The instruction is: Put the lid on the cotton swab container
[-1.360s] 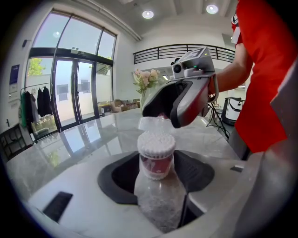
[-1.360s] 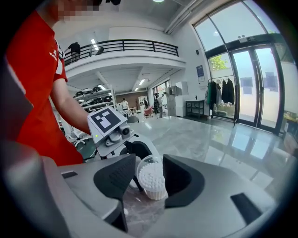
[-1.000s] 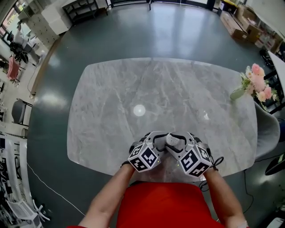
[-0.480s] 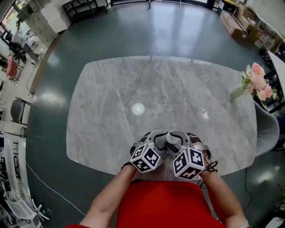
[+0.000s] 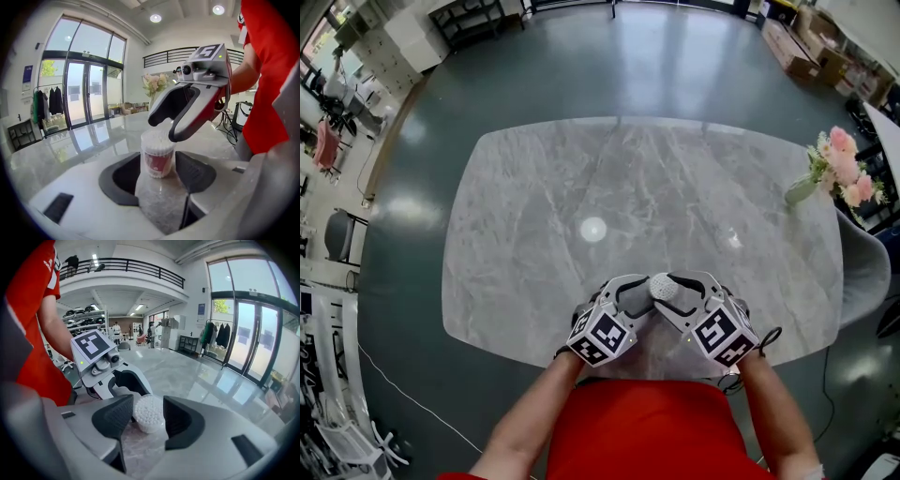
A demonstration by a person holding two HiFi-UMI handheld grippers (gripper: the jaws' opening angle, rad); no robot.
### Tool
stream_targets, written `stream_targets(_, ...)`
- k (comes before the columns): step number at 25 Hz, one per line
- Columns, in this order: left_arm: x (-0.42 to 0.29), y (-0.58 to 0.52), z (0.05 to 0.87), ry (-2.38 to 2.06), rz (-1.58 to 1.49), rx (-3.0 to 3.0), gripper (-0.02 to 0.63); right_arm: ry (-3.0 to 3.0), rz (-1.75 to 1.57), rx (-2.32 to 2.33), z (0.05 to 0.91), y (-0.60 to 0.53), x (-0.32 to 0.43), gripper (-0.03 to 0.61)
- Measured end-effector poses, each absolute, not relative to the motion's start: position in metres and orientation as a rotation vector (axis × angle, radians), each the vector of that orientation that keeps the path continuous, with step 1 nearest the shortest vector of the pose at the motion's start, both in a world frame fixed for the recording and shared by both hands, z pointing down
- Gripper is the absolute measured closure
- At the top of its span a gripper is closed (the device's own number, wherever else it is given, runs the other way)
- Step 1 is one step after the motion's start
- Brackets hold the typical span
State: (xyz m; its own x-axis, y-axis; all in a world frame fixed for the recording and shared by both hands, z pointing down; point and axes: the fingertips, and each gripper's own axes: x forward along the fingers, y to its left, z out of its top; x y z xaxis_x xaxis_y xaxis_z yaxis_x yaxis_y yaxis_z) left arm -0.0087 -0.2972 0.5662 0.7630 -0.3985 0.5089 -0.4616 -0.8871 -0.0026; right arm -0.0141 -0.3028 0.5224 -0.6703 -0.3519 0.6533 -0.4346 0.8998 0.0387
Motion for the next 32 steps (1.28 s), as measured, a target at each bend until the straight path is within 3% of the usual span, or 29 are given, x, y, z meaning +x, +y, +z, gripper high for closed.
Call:
stream_targets(9,-0.024,-0.28,0.542,-0.746,0.671,2.819,0.347,-2.534,0.229,0.612,0.493,-0.302,-0.007,0.357)
stream_targets(16,-0.05,-0.289,0.46,-1.02,0.309,2.783,0.347,-2.767,0.362,0.84,0.435,-0.306,0.019,0.401)
stream_targets(28,-0.062,-0.291,0.36,-1.246,0.176,2.876,0.567,-2.902,0.17,1.114,0.375,-0.296,0.048,0.518)
stream_targets(32,-0.06,-0.29,0.346,-1.251,0.159,2.915,0.601,-2.933,0.113,1.176,0.354,-0.293,0.054,0.542)
